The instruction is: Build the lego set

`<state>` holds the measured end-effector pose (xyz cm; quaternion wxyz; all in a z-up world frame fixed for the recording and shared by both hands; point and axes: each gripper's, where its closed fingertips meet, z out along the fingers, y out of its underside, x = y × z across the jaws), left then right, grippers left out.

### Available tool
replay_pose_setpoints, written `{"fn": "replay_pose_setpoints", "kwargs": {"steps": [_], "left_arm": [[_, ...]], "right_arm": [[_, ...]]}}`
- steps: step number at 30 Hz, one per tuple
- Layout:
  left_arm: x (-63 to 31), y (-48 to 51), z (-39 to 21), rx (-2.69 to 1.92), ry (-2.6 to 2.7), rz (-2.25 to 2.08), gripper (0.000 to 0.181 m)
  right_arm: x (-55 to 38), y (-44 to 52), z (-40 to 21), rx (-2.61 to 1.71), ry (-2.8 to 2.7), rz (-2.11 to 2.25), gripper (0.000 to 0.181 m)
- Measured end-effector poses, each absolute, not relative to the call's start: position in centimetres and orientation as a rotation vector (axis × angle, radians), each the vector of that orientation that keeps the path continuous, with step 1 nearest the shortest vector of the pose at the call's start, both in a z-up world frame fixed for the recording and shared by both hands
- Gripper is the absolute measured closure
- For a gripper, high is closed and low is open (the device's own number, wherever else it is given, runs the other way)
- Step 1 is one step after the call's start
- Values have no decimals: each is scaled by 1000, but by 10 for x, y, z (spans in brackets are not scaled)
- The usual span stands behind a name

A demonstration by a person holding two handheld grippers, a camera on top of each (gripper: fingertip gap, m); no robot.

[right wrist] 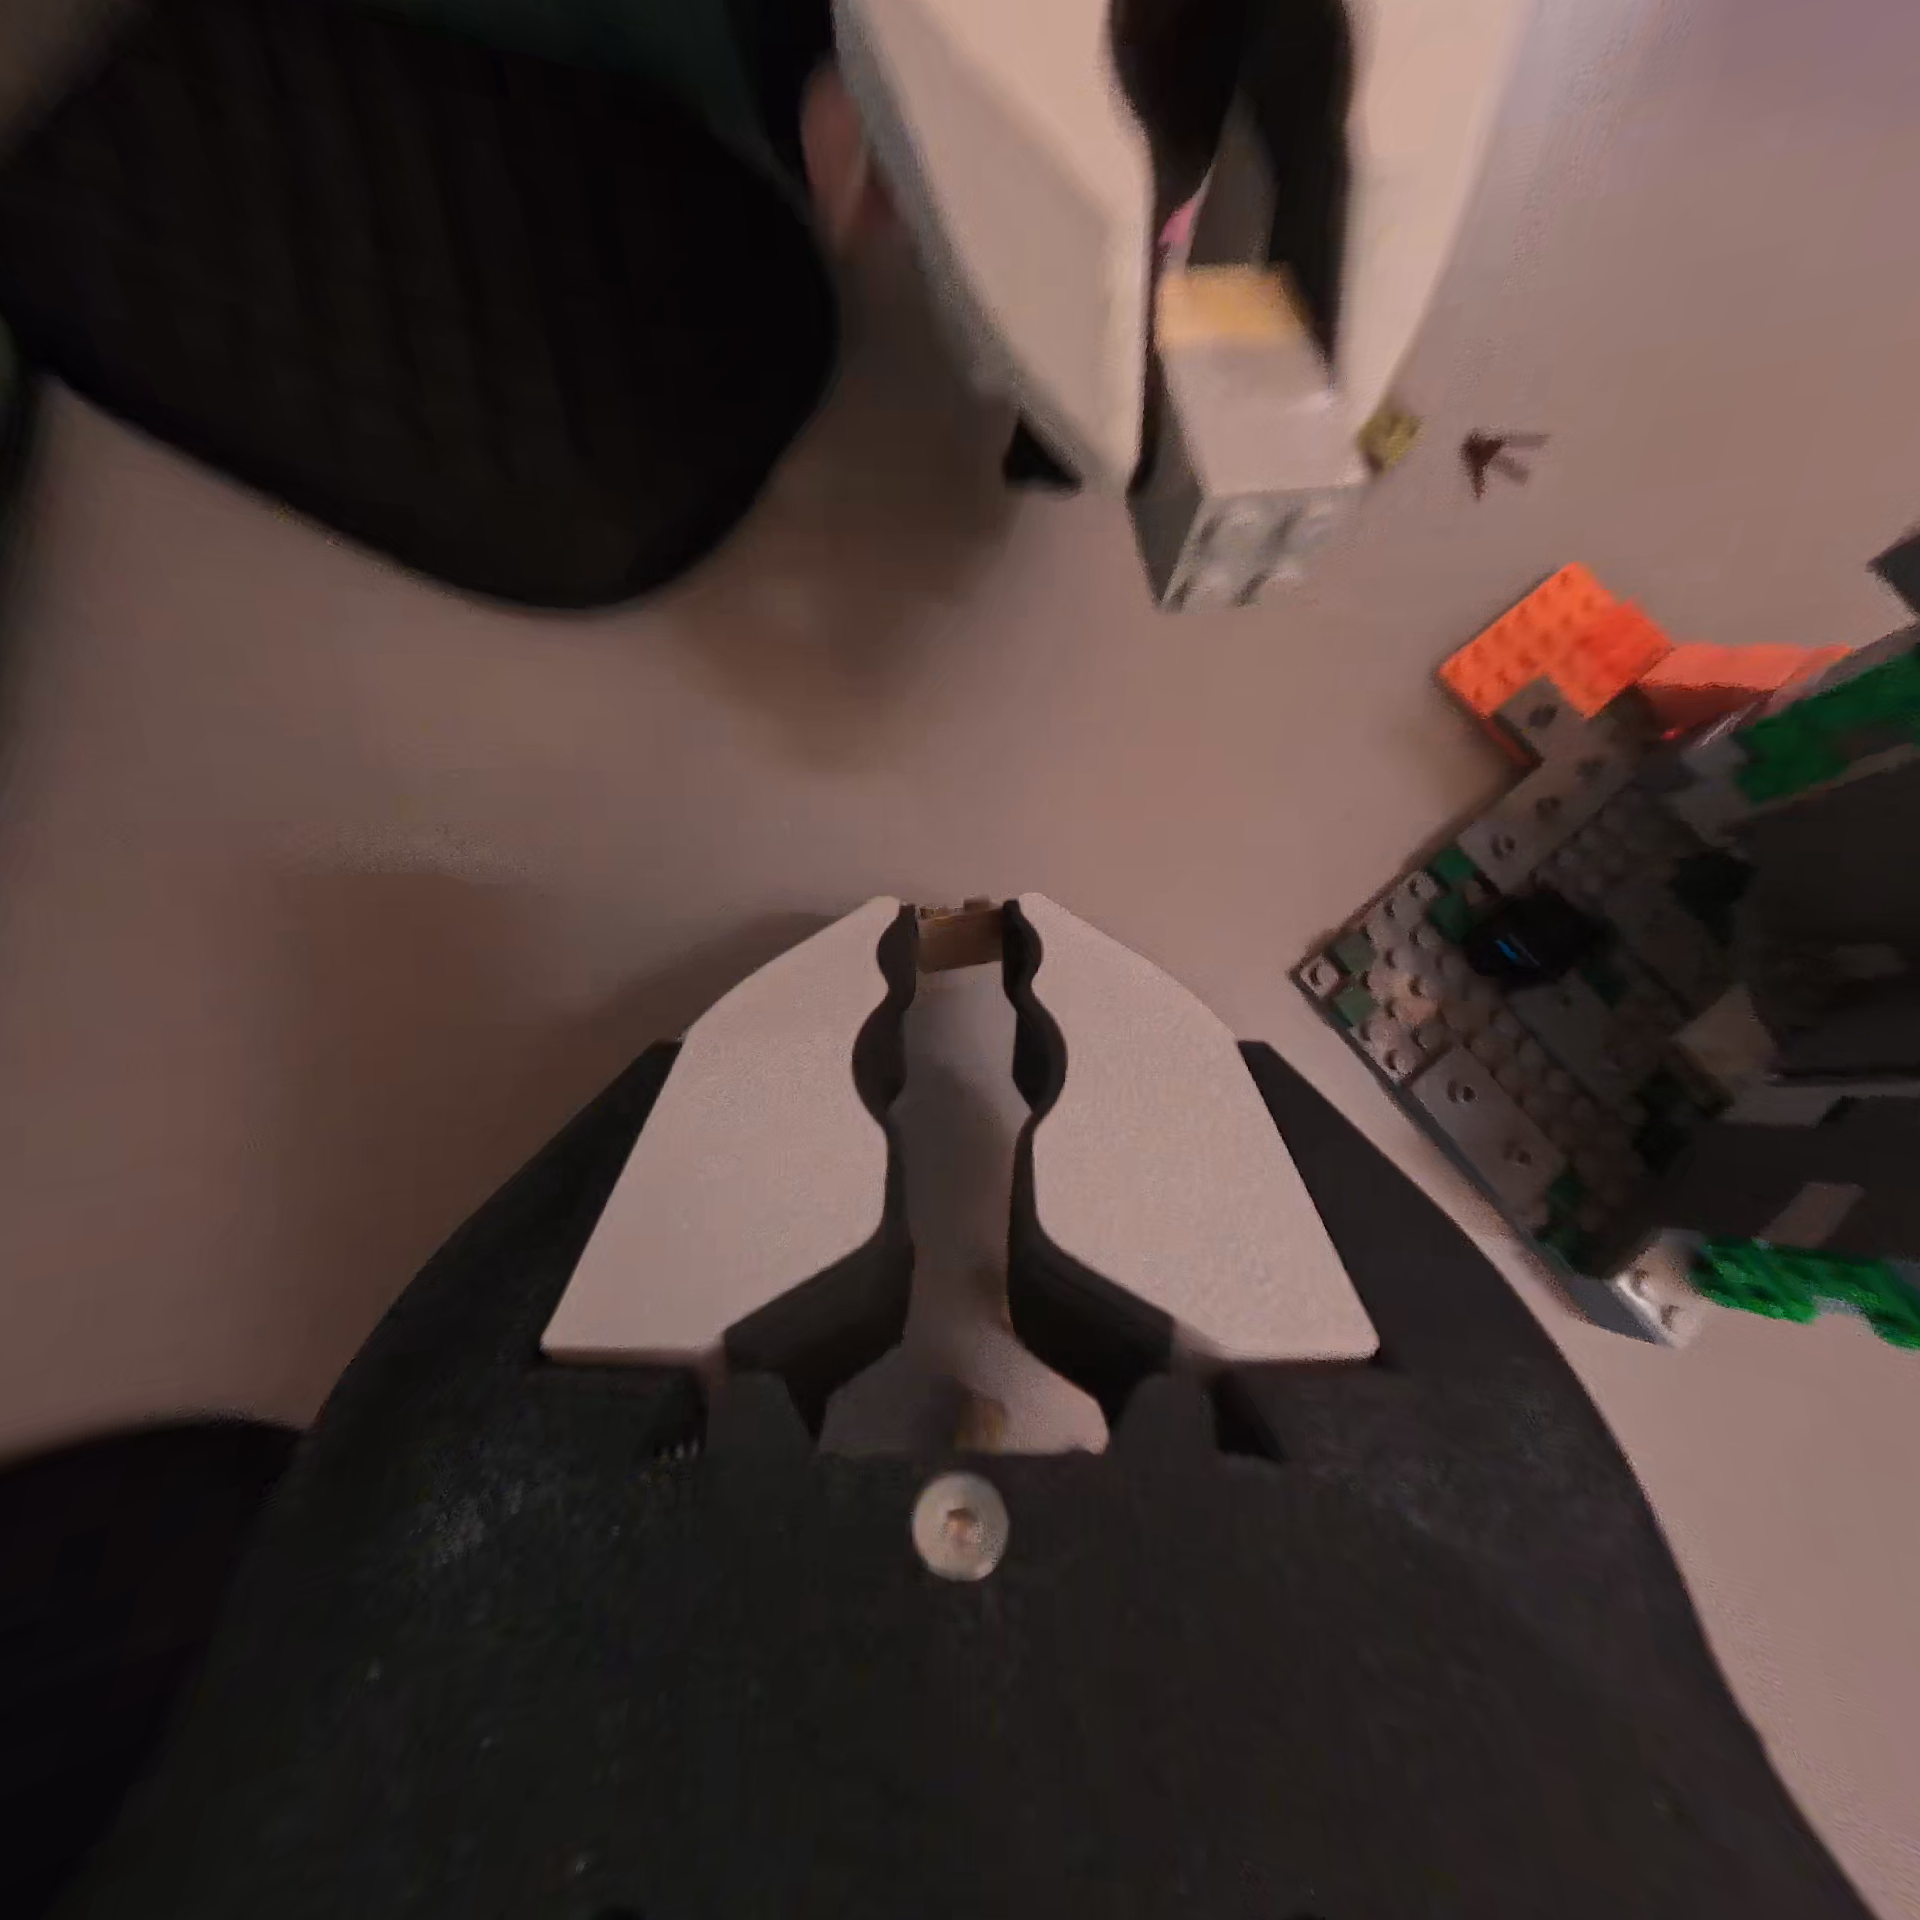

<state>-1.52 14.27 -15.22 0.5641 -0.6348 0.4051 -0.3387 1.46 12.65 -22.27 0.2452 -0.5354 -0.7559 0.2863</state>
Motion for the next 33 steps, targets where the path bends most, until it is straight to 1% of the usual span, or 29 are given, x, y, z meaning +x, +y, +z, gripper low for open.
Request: {"fn": "replay_pose_setpoints", "kwargs": {"steps": [1, 3, 9, 13, 17, 25, 33], "left_arm": [[-15, 143, -152, -1495, 952, -796, 164], [-16, 143, -153, -1499, 950, -797, 164], [-11, 142, -159, -1518, 966, -810, 164], [-6, 140, -162, -1525, 980, -826, 164], [-1, 137, -169, -1539, 1001, -830, 164], [1, 138, -174, -1559, 996, -839, 164], [1, 138, -175, -1563, 990, -851, 164]], "right_arm": [[14, 124, -215, -1468, -1984, 877, 165], [20, 123, -210, -1527, -1881, 990, 165], [54, 103, -214, -1650, -1736, 1071, 165], [82, 96, -224, -1634, -1785, 984, 165], [99, 111, -236, -1655, -1797, 903, 165], [100, 136, -226, -1622, -1646, 967, 165], [103, 133, -237, -1621, -1784, 843, 163]]}}
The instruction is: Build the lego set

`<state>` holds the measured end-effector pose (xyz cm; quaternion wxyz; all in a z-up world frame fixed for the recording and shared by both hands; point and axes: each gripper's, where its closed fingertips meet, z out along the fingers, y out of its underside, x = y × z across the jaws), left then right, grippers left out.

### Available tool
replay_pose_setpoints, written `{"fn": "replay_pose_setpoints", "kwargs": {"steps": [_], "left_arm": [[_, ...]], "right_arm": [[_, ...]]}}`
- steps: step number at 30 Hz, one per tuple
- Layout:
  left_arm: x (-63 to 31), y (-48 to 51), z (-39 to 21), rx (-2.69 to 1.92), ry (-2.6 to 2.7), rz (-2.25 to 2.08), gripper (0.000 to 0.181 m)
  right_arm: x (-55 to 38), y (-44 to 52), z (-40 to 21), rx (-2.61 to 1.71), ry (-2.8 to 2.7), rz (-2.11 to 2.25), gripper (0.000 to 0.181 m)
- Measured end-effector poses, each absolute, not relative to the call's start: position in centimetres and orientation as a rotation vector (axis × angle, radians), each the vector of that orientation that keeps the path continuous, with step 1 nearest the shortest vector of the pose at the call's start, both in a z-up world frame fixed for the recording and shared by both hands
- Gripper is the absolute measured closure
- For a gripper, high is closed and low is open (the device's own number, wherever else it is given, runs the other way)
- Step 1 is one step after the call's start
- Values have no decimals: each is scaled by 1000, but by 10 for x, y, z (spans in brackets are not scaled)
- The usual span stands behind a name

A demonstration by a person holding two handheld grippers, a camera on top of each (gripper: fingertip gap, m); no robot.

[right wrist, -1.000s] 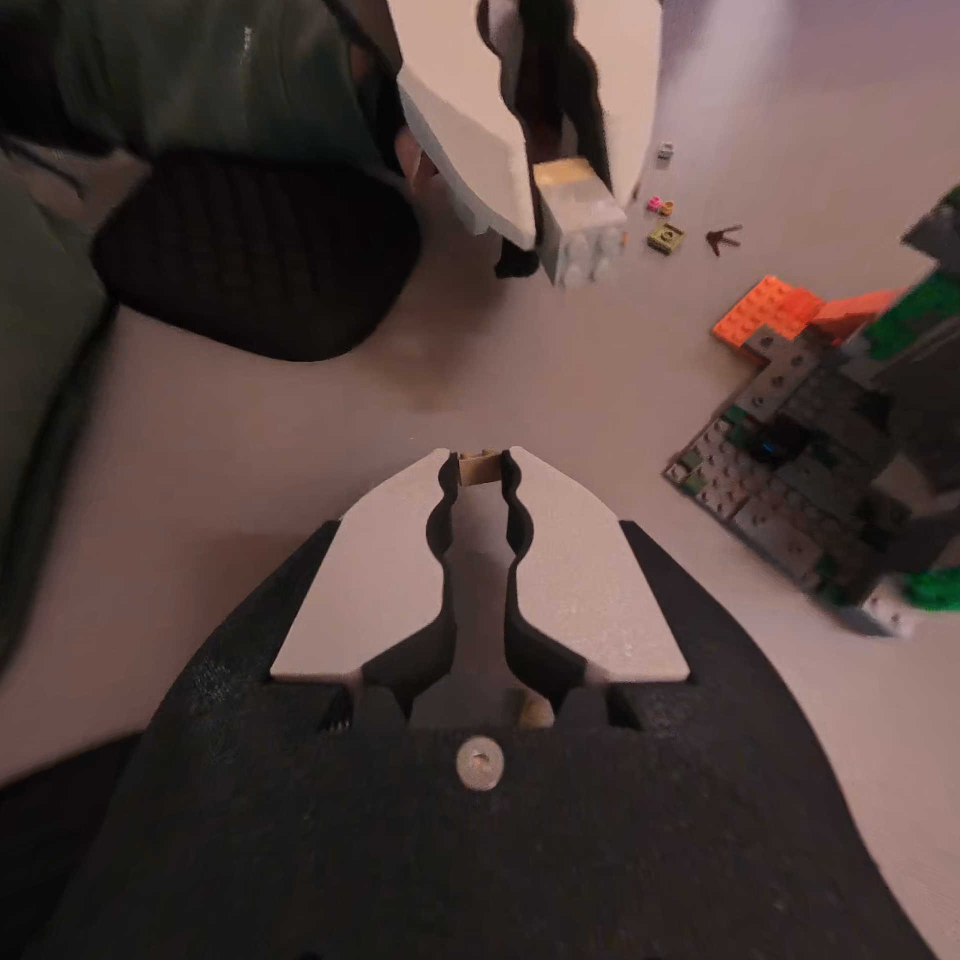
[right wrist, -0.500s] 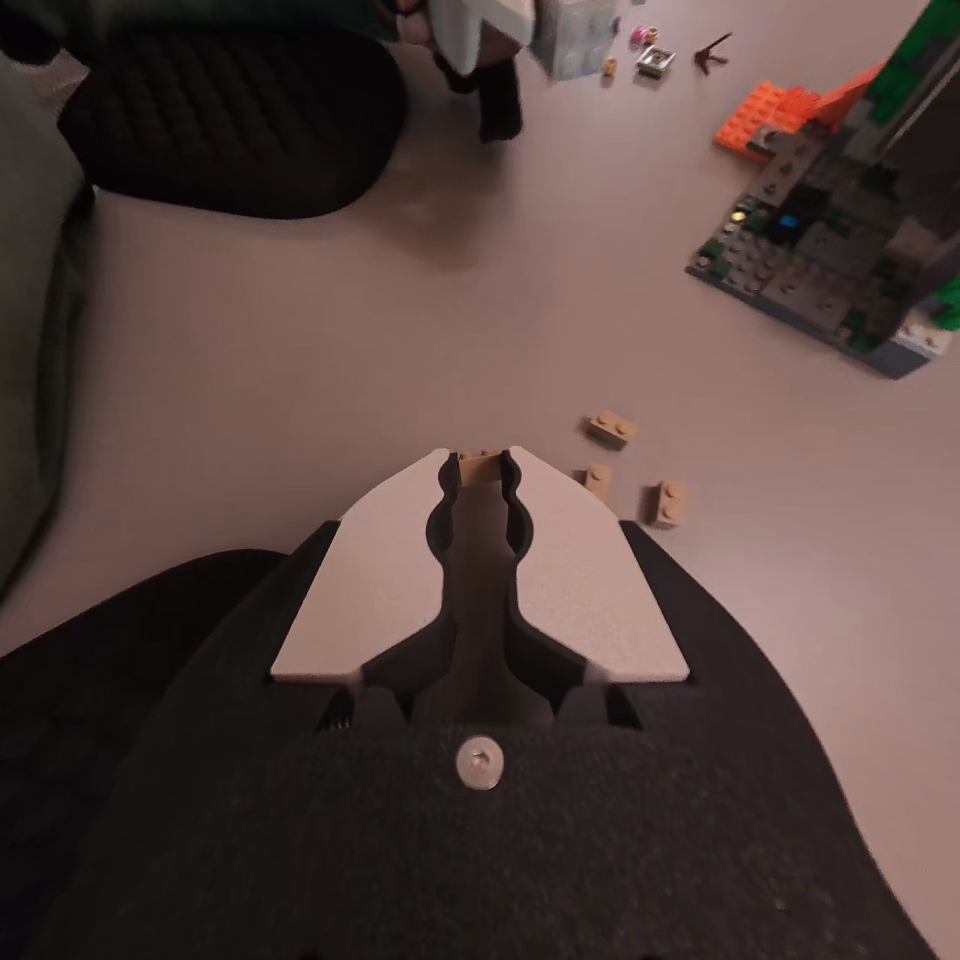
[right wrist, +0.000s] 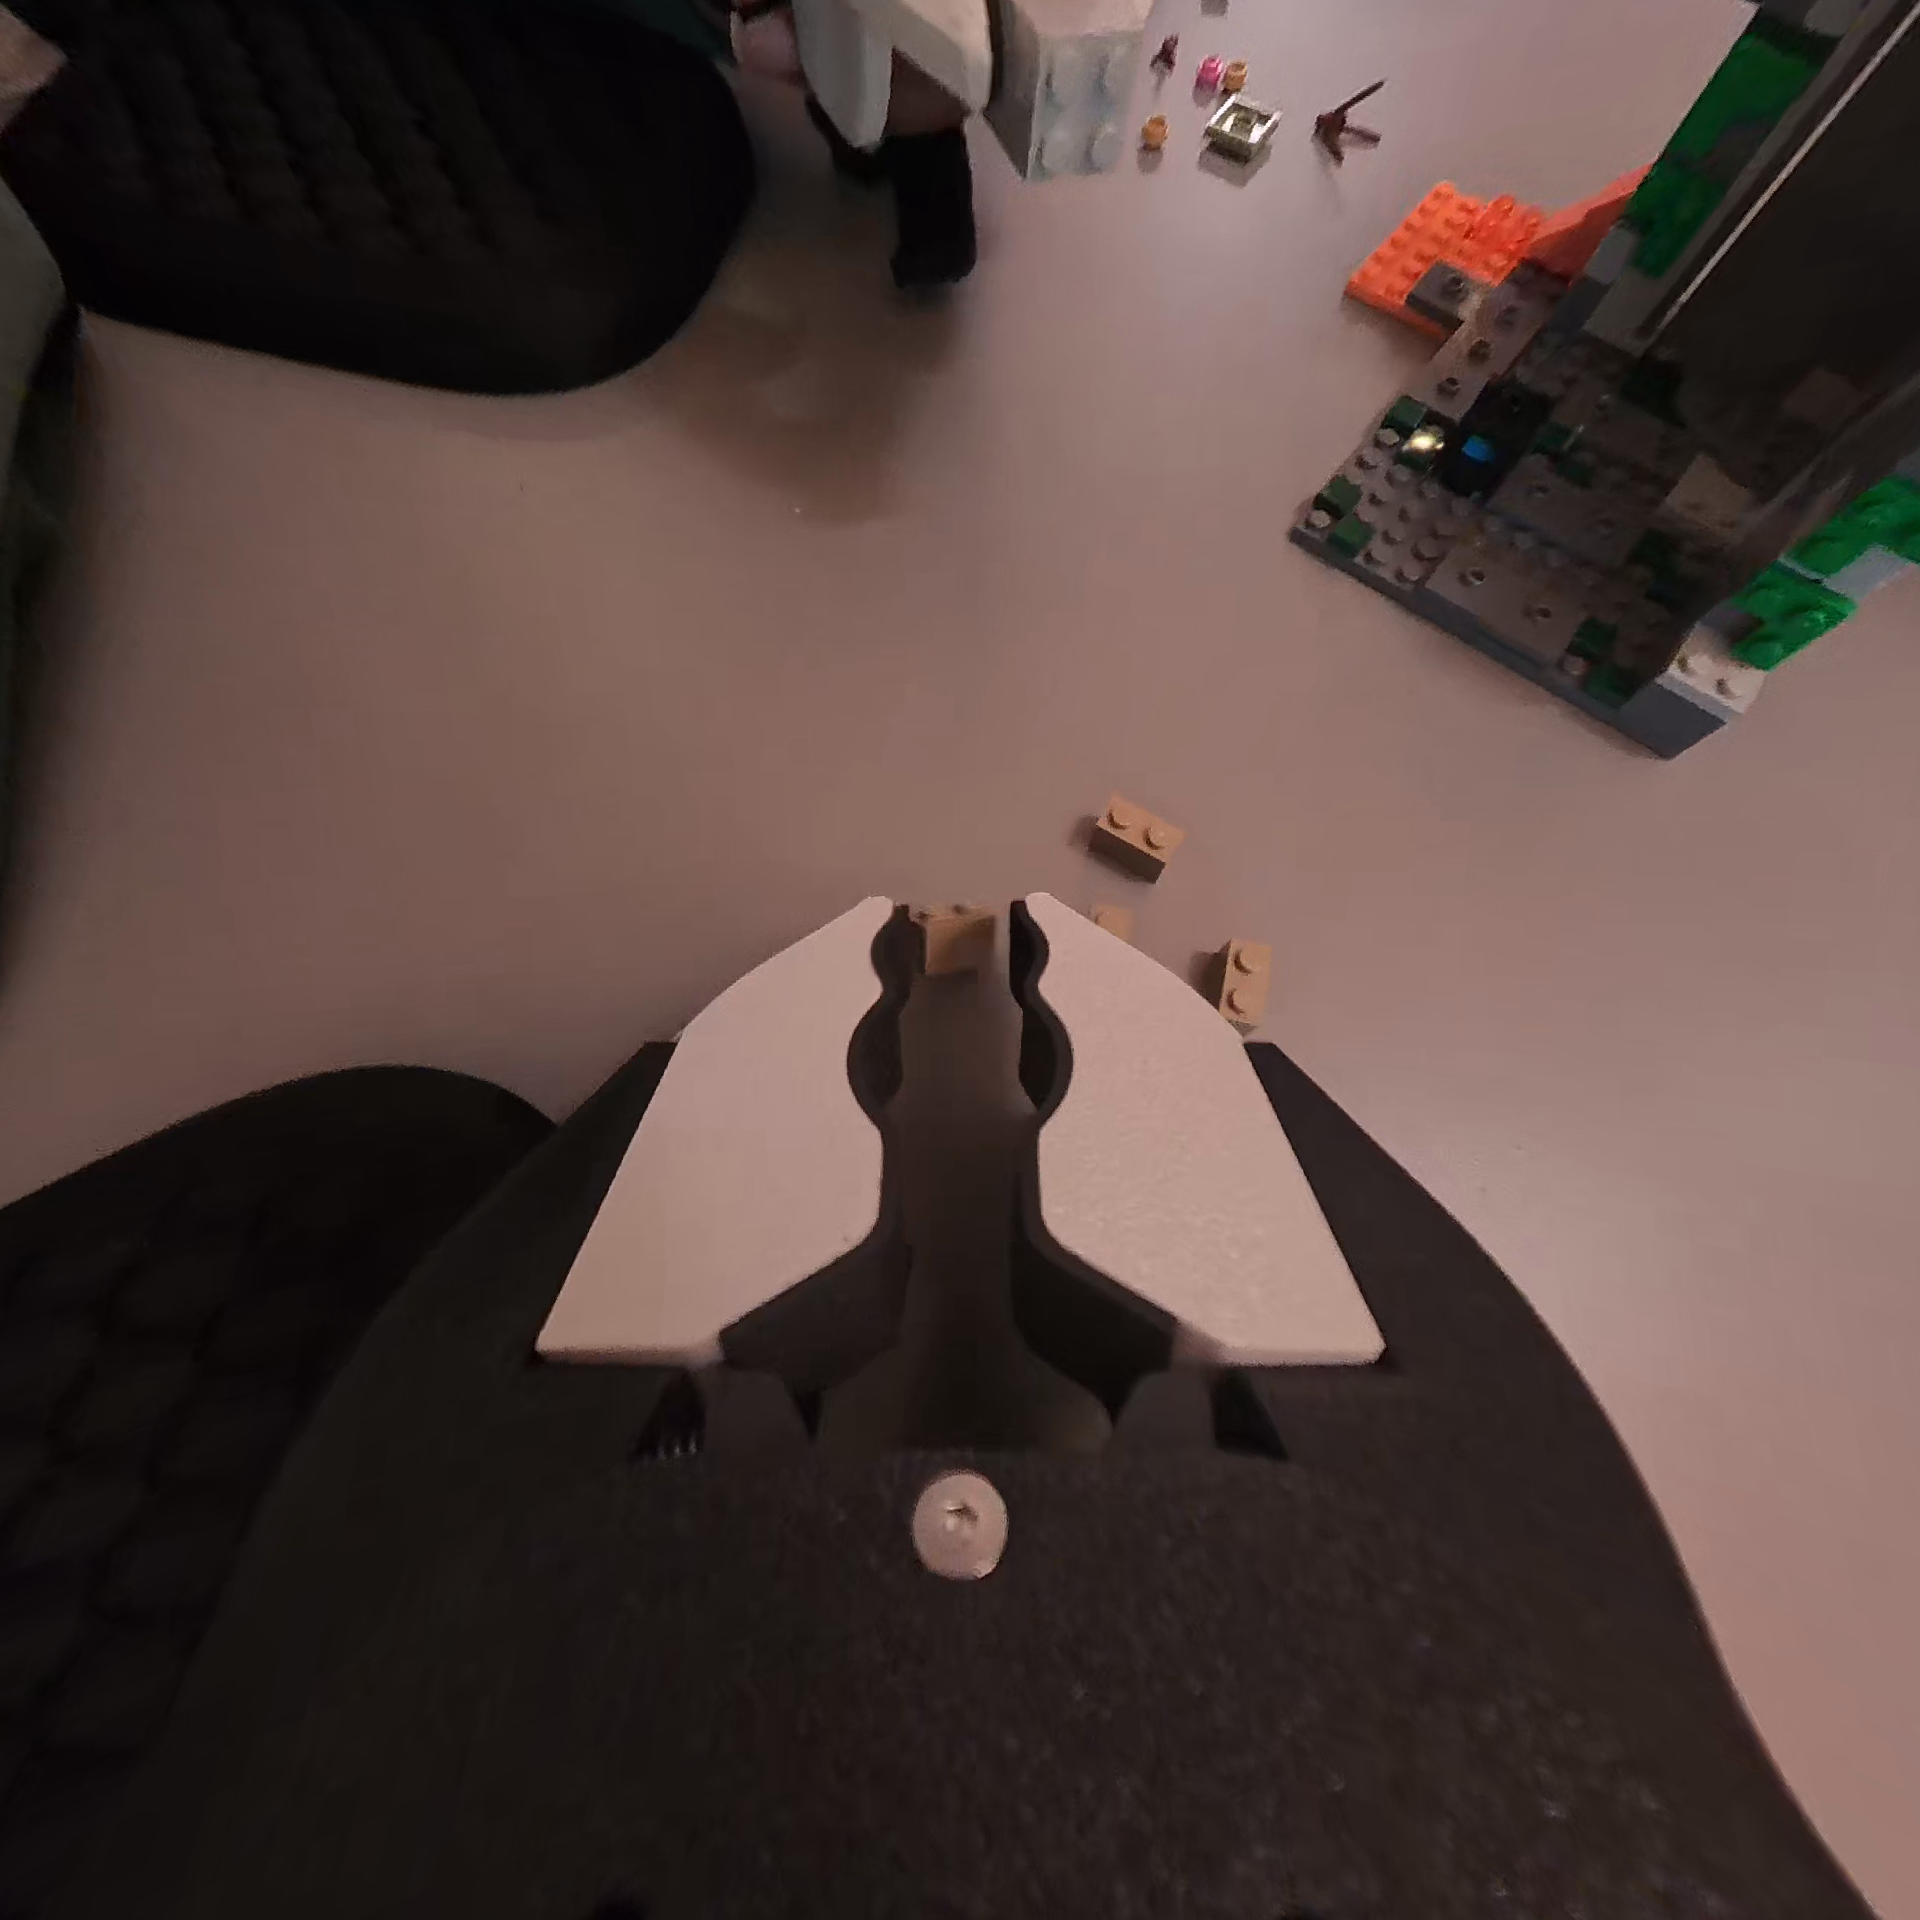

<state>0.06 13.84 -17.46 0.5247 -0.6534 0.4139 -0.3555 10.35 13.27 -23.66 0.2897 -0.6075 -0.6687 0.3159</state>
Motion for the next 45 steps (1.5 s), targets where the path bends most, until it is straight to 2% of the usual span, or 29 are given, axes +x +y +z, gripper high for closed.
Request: {"fn": "replay_pose_setpoints", "kwargs": {"steps": [10, 21, 27, 32, 37, 45], "left_arm": [[2, 137, -175, -1560, 1005, -845, 164], [-8, 142, -168, -1540, 1011, -760, 164], [-10, 141, -163, -1523, 1016, -740, 164], [-10, 140, -160, -1513, 1018, -734, 164], [-10, 140, -162, -1518, 1022, -730, 164], [-10, 141, -164, -1525, 1014, -738, 164]], "right_arm": [[113, 127, -236, -1603, -2266, 422, 159], [104, 121, -240, -1024, -2996, -549, 158], [111, 126, -247, -878, -3115, -967, 157], [115, 130, -252, -875, -3127, -1059, 163], [105, 134, -245, -1004, -3036, -832, 168], [51, 109, -214, -1412, -2345, 569, 168]]}}
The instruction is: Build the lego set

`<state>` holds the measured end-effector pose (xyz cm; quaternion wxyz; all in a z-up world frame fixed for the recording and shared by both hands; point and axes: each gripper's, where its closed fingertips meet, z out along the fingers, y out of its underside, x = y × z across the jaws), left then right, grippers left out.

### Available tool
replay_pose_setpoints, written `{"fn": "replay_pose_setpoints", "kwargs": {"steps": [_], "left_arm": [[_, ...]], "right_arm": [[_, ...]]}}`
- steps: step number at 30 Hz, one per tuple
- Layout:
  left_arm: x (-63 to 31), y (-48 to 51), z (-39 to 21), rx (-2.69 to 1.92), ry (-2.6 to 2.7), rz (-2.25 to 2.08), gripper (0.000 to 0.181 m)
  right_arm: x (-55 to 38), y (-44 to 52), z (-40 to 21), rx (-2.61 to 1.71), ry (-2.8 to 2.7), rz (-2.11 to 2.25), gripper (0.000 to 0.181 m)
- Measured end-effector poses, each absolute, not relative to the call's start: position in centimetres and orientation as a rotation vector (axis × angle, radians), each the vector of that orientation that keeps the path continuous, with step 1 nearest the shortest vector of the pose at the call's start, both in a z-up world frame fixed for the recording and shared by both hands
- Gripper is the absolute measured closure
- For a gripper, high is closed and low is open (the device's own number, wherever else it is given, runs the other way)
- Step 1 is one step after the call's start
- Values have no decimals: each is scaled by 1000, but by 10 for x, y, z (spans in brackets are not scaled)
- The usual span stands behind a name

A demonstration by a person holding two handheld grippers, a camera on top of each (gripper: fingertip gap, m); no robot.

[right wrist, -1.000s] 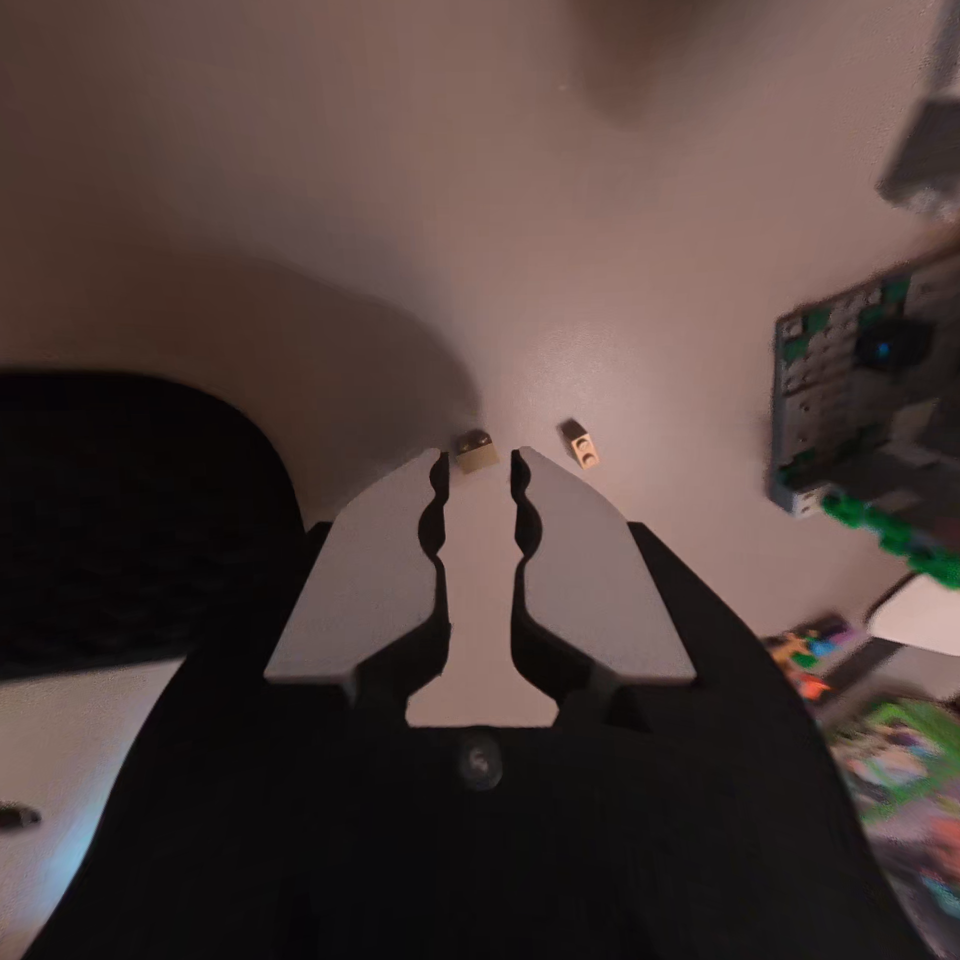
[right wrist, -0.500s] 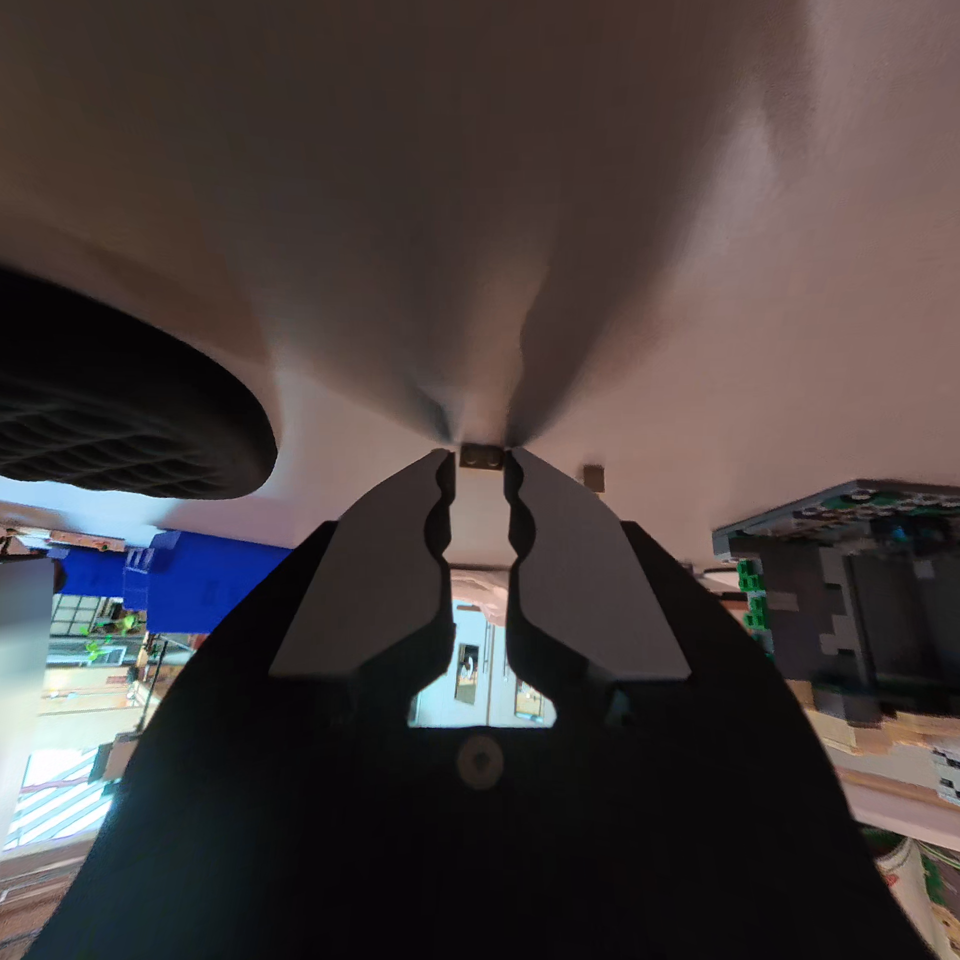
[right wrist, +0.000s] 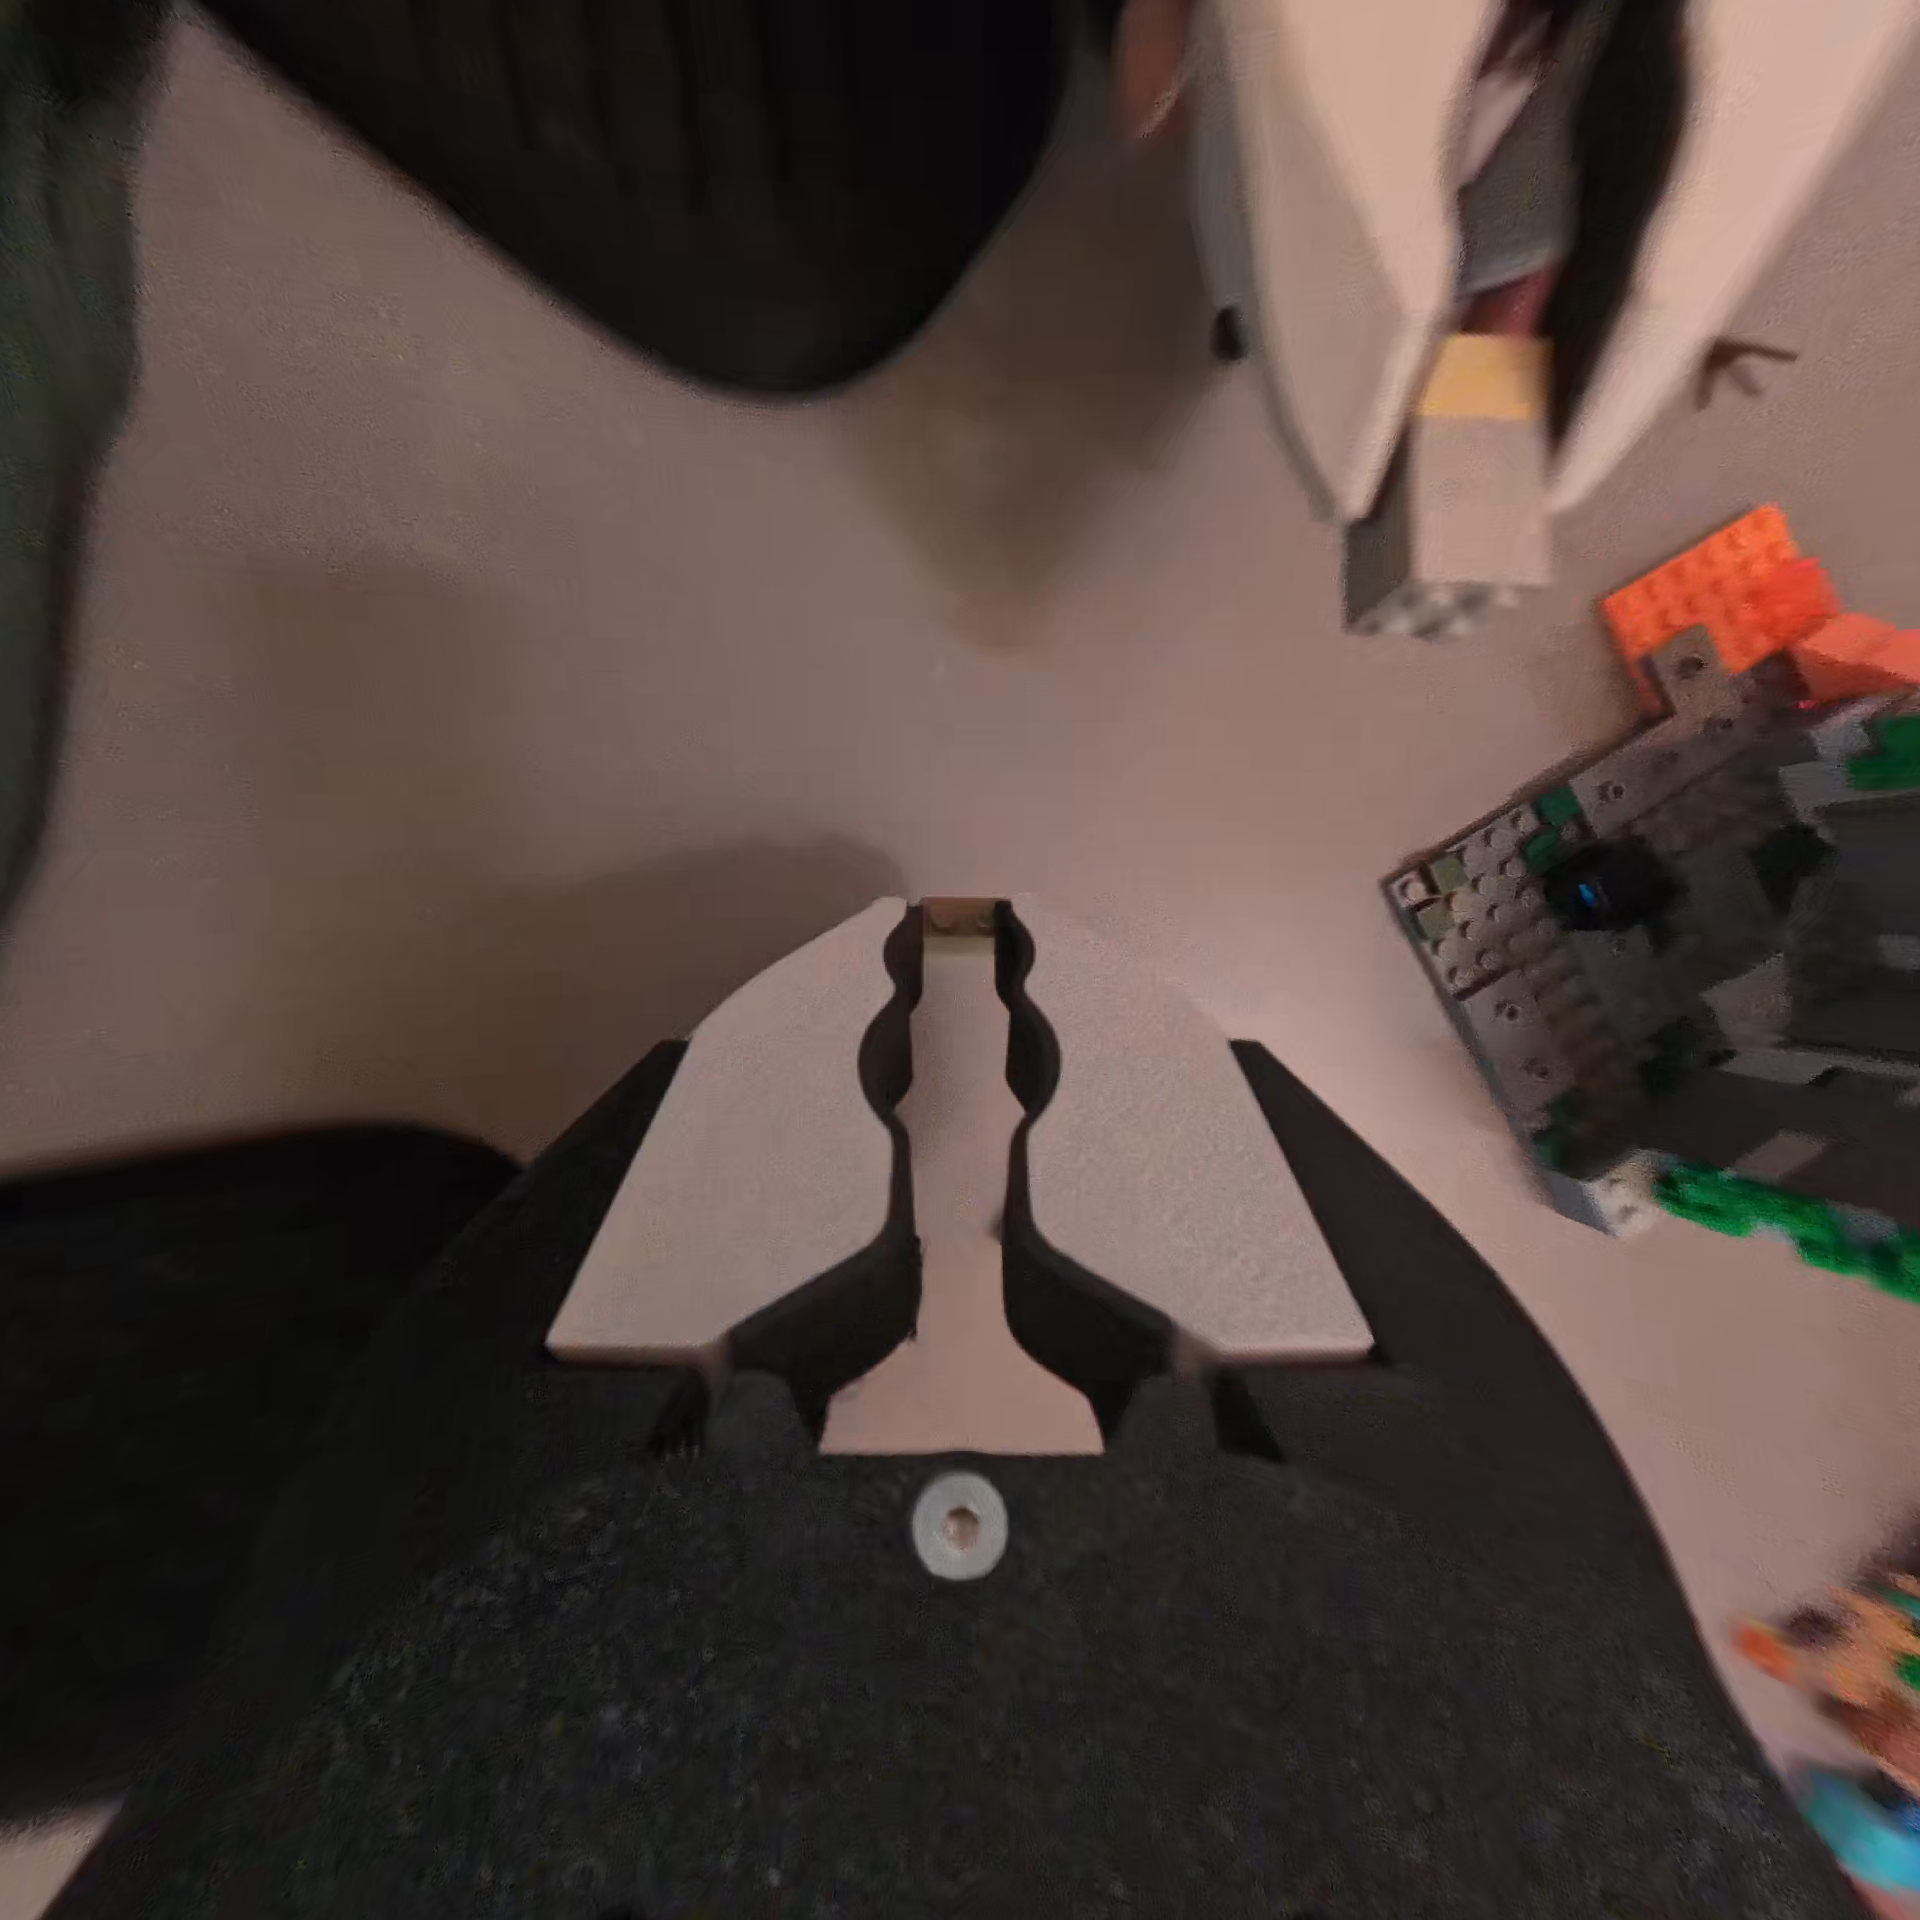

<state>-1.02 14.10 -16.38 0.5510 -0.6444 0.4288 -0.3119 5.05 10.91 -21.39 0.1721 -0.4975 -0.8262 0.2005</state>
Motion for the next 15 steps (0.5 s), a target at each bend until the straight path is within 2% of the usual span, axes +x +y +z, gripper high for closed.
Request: {"fn": "replay_pose_setpoints", "kwargs": {"steps": [9, 15], "left_arm": [[-1, 134, -170, -1534, 1040, -790, 164], [2, 126, -159, -1472, 1019, -882, 164]], "right_arm": [[44, 112, -213, -1458, -1881, 918, 168], [32, 130, -158, -1358, -1469, 1104, 168]]}}
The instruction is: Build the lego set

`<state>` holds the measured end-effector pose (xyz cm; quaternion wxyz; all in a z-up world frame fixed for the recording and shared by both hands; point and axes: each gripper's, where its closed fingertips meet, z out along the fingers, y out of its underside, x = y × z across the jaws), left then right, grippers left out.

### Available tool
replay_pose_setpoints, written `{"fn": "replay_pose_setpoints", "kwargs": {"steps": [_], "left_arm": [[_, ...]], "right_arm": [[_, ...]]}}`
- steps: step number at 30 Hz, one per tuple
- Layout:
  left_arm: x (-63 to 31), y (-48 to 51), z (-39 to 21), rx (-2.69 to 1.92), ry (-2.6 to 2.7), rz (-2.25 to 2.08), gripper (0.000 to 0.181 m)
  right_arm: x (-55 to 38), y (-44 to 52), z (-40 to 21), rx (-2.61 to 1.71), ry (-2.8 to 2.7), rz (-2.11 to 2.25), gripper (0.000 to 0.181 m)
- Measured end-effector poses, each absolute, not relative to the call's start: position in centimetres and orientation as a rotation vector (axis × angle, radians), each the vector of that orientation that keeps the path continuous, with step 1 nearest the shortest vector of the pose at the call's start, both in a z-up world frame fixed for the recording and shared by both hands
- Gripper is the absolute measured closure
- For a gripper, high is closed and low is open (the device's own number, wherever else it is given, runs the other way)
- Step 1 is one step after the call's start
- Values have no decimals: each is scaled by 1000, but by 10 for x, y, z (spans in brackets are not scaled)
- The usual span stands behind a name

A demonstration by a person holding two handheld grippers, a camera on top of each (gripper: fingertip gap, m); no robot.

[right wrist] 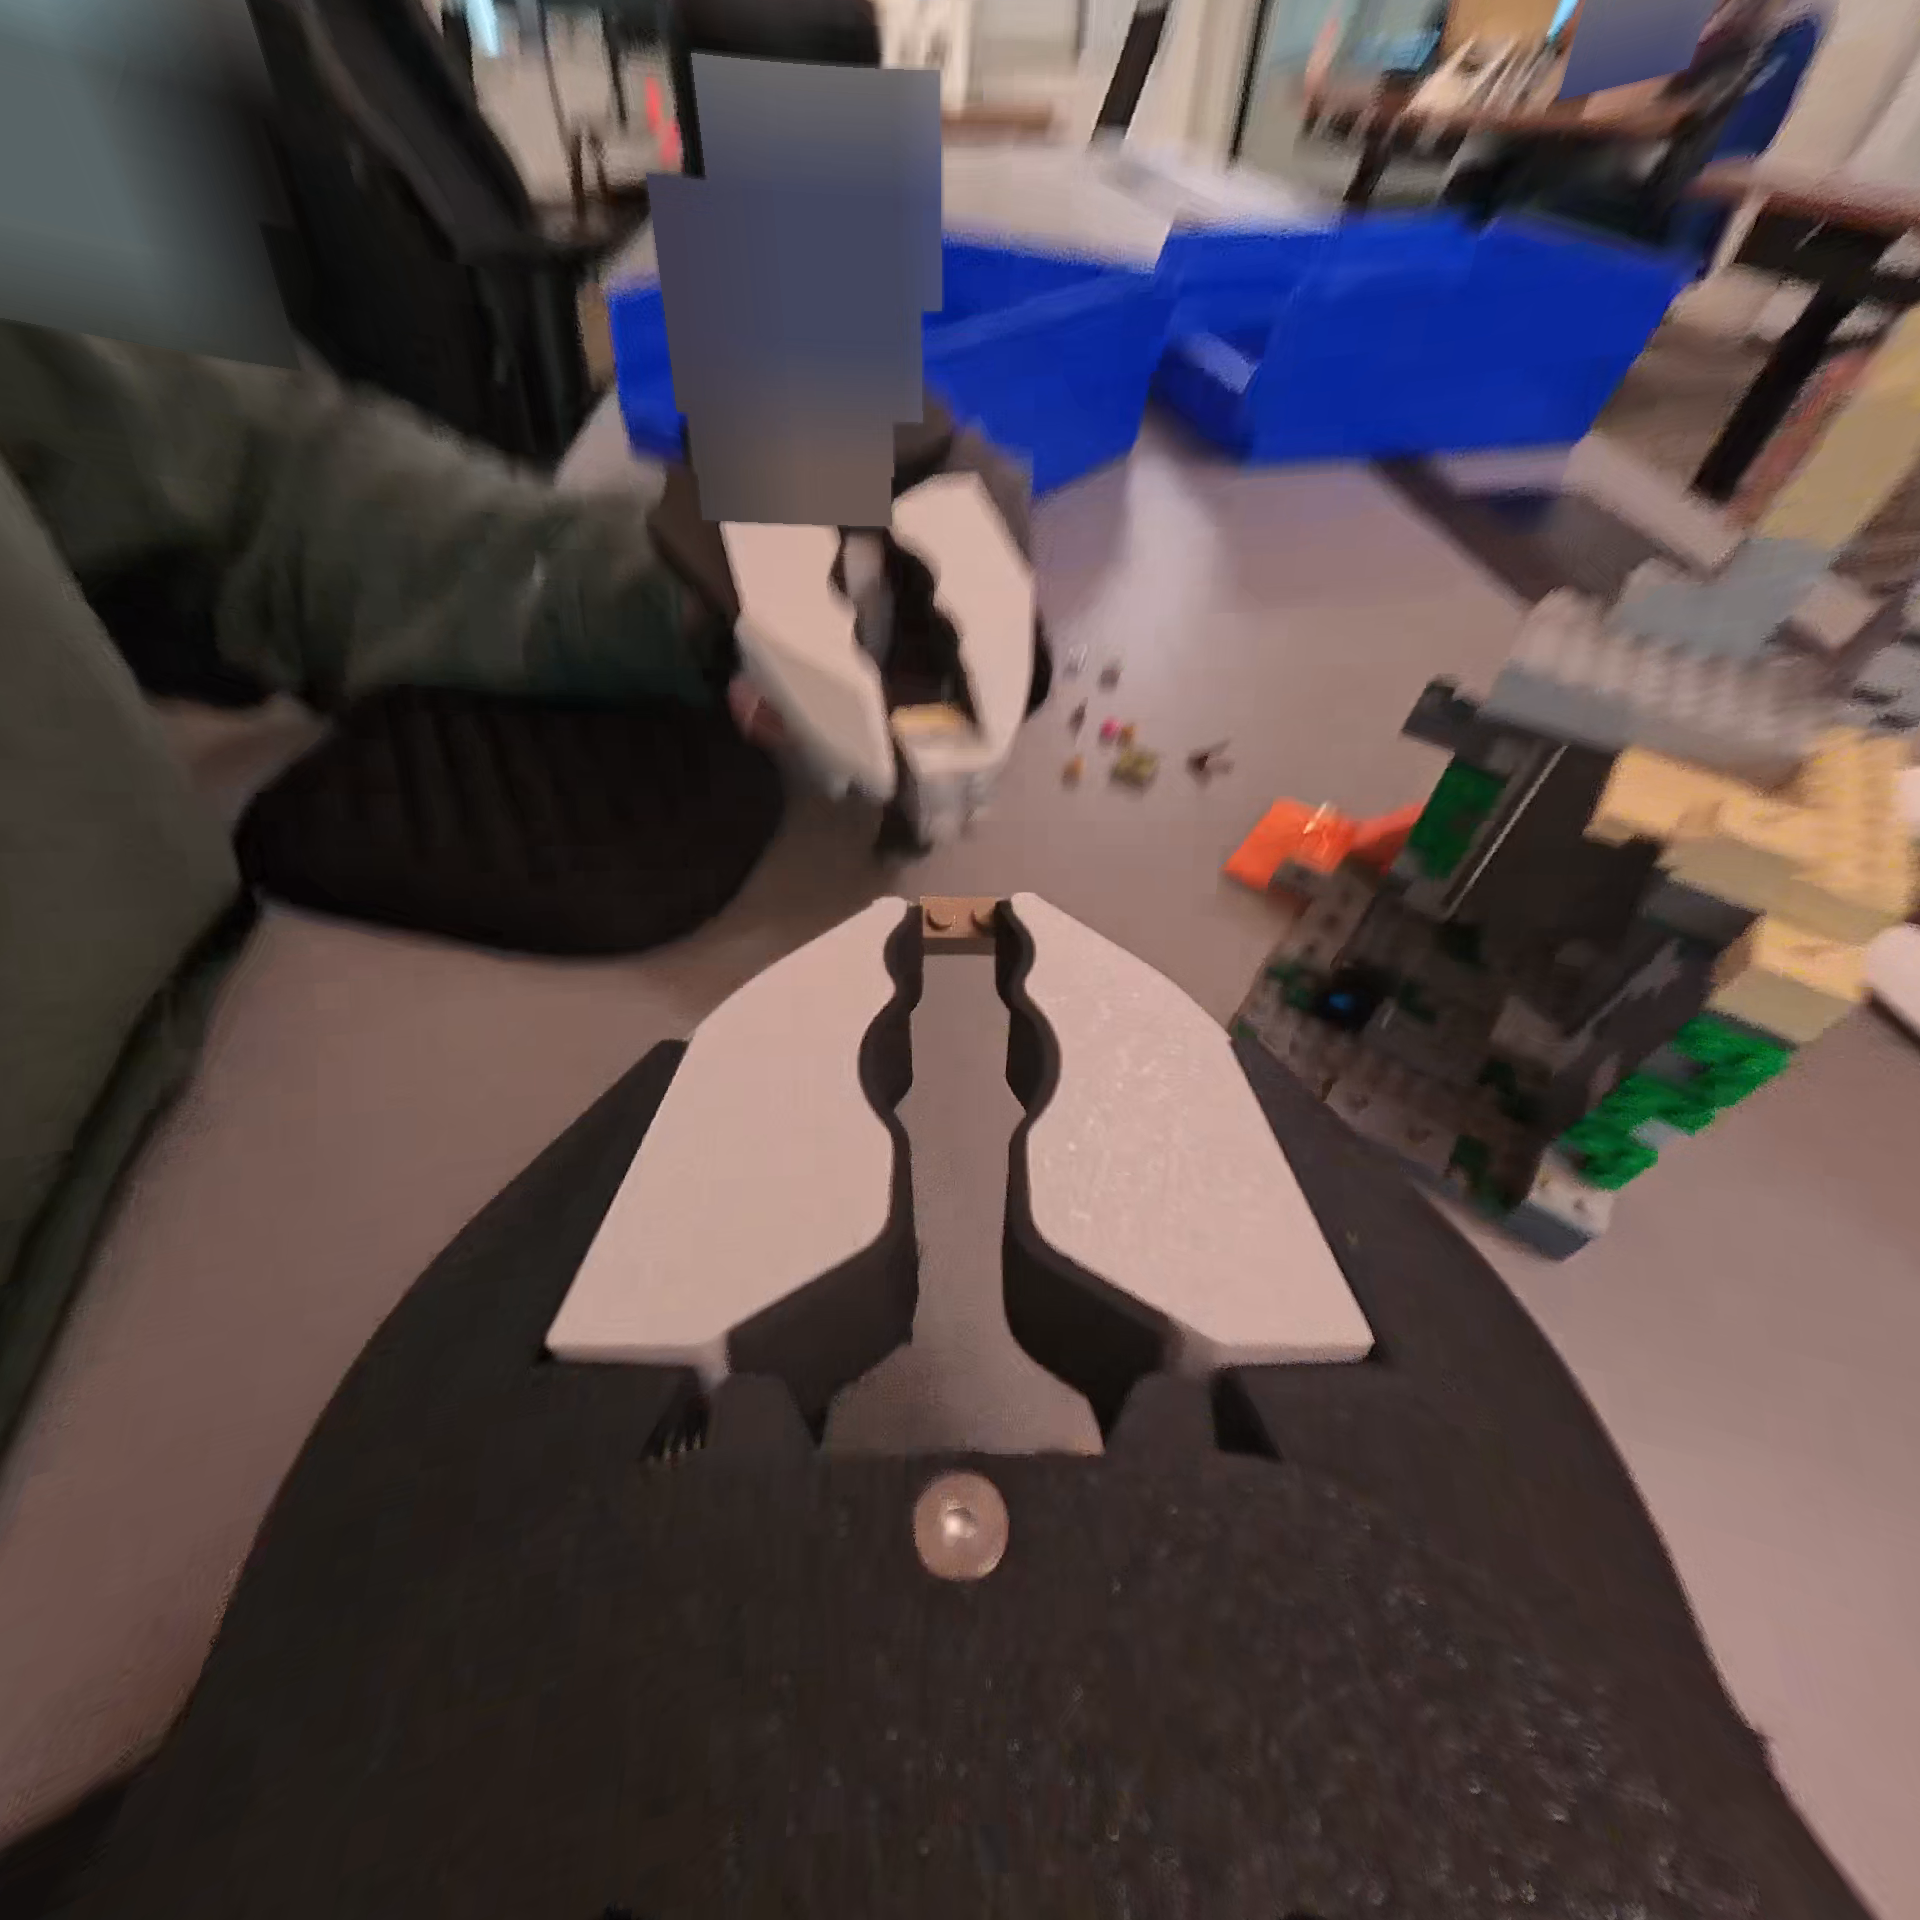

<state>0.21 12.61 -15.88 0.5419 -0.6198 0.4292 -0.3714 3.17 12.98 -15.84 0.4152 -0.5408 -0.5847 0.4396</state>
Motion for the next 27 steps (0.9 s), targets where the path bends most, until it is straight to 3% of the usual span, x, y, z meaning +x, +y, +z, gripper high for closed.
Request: {"fn": "replay_pose_setpoints", "kwargs": {"steps": [7, 18, 23, 27], "left_arm": [[-3, 115, -117, -1297, 852, -1116, 164], [-8, 113, -100, -1234, 750, -1223, 164], [-8, 115, -104, -1253, 755, -1210, 164], [-11, 120, -107, -1276, 746, -1188, 164]], "right_arm": [[21, 127, -88, -1176, -1116, 1363, 168], [8, 120, -85, -1156, -1070, 1436, 168], [9, 119, -102, -1207, -1184, 1356, 168], [21, 129, -172, -1437, -1547, 1020, 168]]}}
